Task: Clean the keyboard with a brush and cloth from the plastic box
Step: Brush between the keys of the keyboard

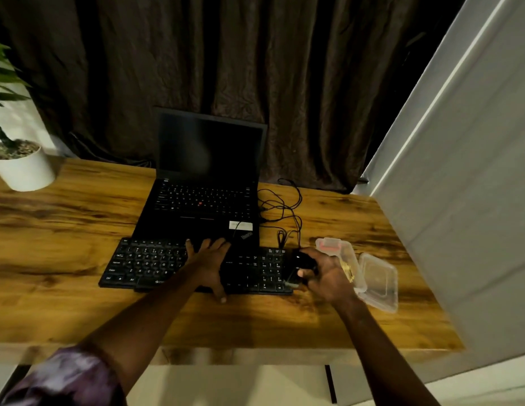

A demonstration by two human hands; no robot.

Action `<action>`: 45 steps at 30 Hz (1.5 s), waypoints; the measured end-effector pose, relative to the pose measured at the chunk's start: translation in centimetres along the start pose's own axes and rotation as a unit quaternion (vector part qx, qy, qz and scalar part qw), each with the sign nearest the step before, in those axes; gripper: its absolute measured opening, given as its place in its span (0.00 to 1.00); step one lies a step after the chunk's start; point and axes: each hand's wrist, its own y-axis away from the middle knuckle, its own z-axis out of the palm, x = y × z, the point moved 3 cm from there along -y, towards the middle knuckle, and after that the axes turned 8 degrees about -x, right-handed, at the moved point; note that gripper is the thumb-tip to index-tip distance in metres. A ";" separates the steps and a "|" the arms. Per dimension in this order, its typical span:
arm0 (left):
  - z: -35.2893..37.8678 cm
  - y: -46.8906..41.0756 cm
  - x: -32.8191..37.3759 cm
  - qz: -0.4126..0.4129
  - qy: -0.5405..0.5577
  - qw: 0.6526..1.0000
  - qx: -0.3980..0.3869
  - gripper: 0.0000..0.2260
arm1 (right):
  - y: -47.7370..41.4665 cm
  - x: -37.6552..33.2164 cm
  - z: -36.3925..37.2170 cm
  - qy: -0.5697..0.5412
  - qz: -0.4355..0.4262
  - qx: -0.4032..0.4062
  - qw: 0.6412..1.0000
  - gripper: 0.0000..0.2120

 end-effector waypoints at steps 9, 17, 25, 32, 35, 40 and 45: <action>-0.1 0.0 0.0 0.004 0.006 1.000 0.004 0.66 | -0.7 -3.5 3.8 0.000 -0.021 -0.053 0.998 0.26; 0.1 0.0 0.0 0.001 0.001 1.000 0.000 0.66 | 0.2 0.5 0.8 -0.004 -0.012 0.004 1.000 0.28; 0.1 -0.2 -0.2 0.009 0.009 1.000 0.011 0.67 | -0.1 -4.9 4.2 0.022 -0.043 -0.036 0.998 0.24; 0.4 -0.4 -0.5 0.025 -0.006 1.000 0.017 0.67 | 1.7 -2.1 0.8 -0.009 -0.026 0.033 0.999 0.22; 0.4 -0.2 -1.1 0.047 0.007 0.999 0.017 0.66 | 2.0 -1.8 0.7 -0.005 -0.019 0.057 0.998 0.21; 0.8 0.2 -5.0 0.082 0.062 0.994 0.026 0.73 | 1.3 -3.9 2.2 -0.036 -0.022 0.073 0.996 0.21; 1.8 2.4 -12.3 0.064 0.072 0.994 0.056 0.71 | 0.0 -6.2 4.3 -0.078 0.005 0.097 0.992 0.22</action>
